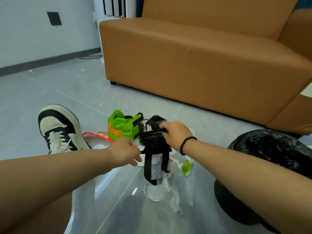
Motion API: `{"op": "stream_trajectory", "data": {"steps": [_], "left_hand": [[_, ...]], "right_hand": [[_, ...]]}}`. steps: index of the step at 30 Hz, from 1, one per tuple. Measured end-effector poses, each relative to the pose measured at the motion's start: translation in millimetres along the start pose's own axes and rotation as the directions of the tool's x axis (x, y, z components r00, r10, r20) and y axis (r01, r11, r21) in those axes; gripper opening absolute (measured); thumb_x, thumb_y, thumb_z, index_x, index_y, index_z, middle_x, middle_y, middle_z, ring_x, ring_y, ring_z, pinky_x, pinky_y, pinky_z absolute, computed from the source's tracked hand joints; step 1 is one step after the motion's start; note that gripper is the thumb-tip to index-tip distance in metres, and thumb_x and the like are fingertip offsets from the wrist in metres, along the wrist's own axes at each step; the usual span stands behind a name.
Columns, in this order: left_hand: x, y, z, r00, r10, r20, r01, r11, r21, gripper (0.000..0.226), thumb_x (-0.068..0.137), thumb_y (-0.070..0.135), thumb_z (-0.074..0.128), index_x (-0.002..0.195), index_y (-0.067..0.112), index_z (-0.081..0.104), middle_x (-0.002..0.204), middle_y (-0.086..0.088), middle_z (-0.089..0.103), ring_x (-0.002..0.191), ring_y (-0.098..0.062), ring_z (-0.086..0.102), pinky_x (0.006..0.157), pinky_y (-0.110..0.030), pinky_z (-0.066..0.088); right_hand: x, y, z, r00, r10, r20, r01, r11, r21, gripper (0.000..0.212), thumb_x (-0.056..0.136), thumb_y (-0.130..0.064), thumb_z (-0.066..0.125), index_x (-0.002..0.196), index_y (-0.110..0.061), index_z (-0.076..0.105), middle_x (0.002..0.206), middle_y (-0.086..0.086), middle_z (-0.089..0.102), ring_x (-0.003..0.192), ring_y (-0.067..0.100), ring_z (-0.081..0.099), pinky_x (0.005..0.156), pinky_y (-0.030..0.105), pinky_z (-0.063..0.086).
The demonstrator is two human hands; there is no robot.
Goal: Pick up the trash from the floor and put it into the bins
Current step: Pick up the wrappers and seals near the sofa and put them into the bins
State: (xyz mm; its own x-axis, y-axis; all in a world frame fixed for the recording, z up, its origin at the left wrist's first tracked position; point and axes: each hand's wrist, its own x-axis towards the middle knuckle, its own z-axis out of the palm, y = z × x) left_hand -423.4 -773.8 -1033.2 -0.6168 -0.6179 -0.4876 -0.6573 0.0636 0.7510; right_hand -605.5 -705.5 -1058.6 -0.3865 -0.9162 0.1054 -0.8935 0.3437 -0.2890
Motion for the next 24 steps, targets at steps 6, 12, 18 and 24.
{"op": "stream_trajectory", "data": {"steps": [6, 12, 18, 24], "left_hand": [[-14.6, 8.0, -3.2, 1.0, -0.006, 0.005, 0.005, 0.985, 0.175, 0.016, 0.093, 0.004, 0.05, 0.079, 0.01, 0.055, 0.114, -0.017, 0.068, 0.038, 0.002, 0.057, 0.041, -0.012, 0.045], [-51.8, 27.4, 1.3, 0.997, -0.05, 0.051, 0.043, 0.989, 0.138, 0.022, 0.098, 0.028, 0.044, 0.11, 0.012, 0.051, 0.111, -0.008, 0.067, 0.086, -0.02, 0.067, 0.065, -0.024, 0.047], [-90.0, 57.3, 12.5, 0.992, 0.015, 0.122, -0.014, 1.0, -0.012, 0.081, 0.066, 0.066, 0.05, 0.131, 0.017, 0.047, 0.126, -0.011, 0.056, 0.082, -0.019, 0.062, 0.065, -0.029, 0.053], [-109.5, 96.6, 25.6, 0.989, 0.133, -0.058, -0.141, 0.975, -0.17, 0.025, 0.096, 0.03, 0.046, 0.105, 0.006, 0.049, 0.079, -0.007, 0.054, 0.061, -0.018, 0.06, 0.064, -0.027, 0.058]], "right_hand": [[-41.2, -16.4, -84.9, 0.979, -0.204, -0.01, 0.198, 0.959, -0.202, 0.021, 0.095, -0.018, 0.044, 0.108, -0.021, 0.06, 0.101, 0.005, 0.066, 0.095, 0.028, 0.057, 0.071, 0.033, 0.045], [-117.7, -25.3, -149.5, 0.892, -0.426, -0.153, 0.387, 0.893, -0.228, 0.024, 0.092, -0.024, 0.042, 0.098, -0.019, 0.065, 0.084, -0.002, 0.068, 0.076, 0.023, 0.064, 0.061, 0.04, 0.052], [-188.8, -26.8, -184.8, 0.762, -0.593, -0.262, 0.534, 0.803, -0.264, 0.015, 0.09, -0.015, 0.051, 0.1, -0.02, 0.061, 0.084, -0.004, 0.067, 0.074, 0.018, 0.065, 0.052, 0.037, 0.053], [-225.1, -42.1, -215.6, 0.679, -0.63, -0.377, 0.595, 0.773, -0.219, 0.014, 0.092, -0.012, 0.056, 0.099, -0.016, 0.066, 0.091, -0.006, 0.068, 0.079, 0.015, 0.065, 0.061, 0.03, 0.052]]}}
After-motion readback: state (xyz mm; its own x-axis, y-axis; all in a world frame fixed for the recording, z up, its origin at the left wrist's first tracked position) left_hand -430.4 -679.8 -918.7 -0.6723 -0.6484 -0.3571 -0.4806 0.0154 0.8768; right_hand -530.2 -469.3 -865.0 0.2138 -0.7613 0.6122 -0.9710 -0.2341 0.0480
